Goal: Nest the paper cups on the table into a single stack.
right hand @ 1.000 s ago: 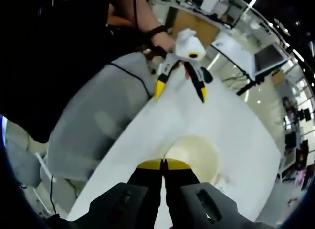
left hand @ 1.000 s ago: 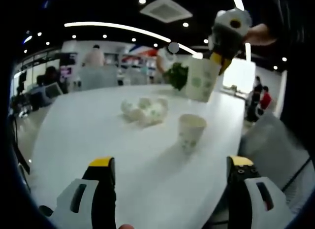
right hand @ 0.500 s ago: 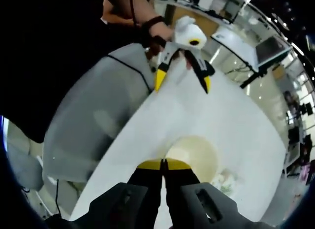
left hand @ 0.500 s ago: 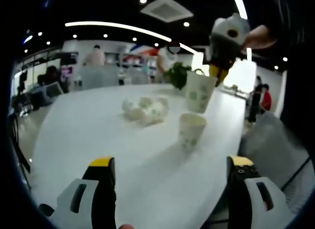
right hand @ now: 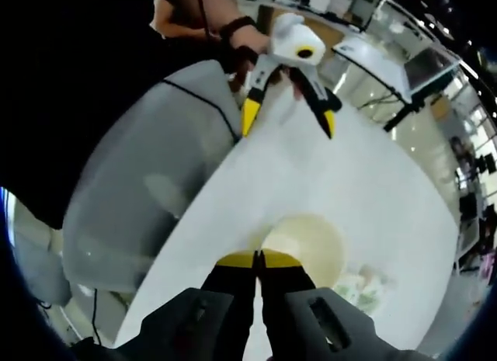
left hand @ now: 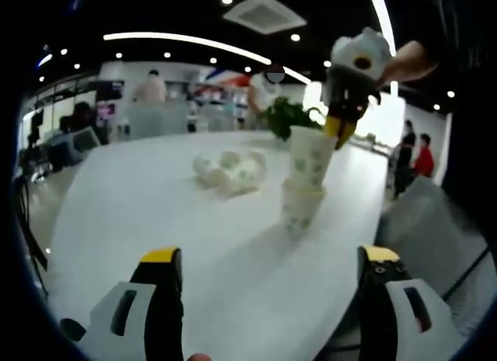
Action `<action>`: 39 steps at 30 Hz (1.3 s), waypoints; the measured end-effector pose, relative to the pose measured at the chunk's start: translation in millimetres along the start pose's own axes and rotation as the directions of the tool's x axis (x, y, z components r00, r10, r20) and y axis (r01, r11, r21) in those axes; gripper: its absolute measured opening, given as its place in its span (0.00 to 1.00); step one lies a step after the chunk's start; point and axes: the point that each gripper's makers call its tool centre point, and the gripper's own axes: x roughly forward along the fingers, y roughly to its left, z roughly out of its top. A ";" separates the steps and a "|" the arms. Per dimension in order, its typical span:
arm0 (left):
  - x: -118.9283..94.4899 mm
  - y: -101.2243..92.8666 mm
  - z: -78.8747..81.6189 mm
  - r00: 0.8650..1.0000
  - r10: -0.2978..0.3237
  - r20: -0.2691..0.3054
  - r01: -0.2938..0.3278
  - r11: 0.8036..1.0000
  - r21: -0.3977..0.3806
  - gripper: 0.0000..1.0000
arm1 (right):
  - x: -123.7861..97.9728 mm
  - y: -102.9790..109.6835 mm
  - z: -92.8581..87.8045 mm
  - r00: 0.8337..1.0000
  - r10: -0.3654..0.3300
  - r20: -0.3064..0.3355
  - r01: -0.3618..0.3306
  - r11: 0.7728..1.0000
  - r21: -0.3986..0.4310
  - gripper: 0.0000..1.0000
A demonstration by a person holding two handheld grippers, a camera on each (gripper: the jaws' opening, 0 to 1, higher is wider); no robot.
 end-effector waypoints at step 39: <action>-1.0 2.9 -7.1 1.000 0.007 -0.001 -0.007 1.000 -0.013 0.92 | 42.9 5.5 -19.3 0.999 0.026 -0.041 -0.024 0.999 0.025 0.00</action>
